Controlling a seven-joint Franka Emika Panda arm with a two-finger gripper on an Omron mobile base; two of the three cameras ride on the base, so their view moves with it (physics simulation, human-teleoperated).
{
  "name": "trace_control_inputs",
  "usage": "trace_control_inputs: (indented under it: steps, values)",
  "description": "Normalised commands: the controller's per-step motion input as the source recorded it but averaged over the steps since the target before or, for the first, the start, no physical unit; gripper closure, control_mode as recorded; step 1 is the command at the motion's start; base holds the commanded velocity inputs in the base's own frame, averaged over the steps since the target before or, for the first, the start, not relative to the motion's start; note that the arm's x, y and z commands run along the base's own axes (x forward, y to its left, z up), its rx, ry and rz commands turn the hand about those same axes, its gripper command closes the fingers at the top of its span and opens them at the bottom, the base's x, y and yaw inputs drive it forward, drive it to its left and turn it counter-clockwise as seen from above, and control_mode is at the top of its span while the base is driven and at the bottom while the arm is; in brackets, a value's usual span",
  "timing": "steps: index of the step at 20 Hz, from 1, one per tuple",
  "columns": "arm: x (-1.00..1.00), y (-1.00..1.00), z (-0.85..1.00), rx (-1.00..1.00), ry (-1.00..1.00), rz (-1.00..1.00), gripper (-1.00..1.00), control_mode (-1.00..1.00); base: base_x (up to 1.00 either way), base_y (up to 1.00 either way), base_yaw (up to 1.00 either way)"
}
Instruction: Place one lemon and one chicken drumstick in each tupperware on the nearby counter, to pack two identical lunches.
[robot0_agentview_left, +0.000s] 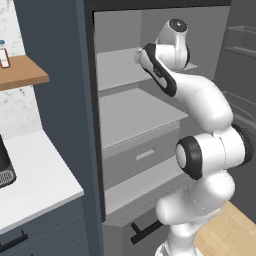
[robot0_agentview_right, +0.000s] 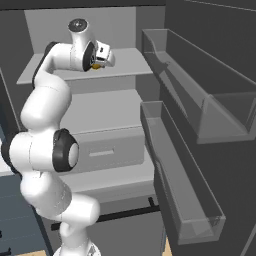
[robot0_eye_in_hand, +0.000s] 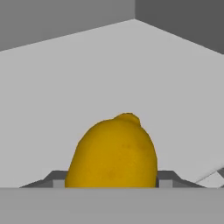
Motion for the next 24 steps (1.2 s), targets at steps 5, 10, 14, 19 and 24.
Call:
trace_control_inputs:
  steps: [5,10,14,19,24]
  values:
    - [-1.0,-0.21,0.0,0.02,0.0,0.0,1.0,-1.0,0.0,0.0,0.0]
    - [-0.99,-0.13,-0.24,0.0,0.26,0.0,1.0,-1.0,0.0,0.0,0.0]
    - [-0.99,-0.04,-0.69,0.0,0.36,0.0,1.0,-1.0,0.0,0.0,0.0]
    - [-0.92,0.0,-1.0,-0.02,0.41,0.0,1.0,-1.0,0.0,0.0,0.0]
    - [-0.77,0.0,-1.0,-0.05,0.46,0.0,1.0,-1.0,0.0,0.0,0.0]
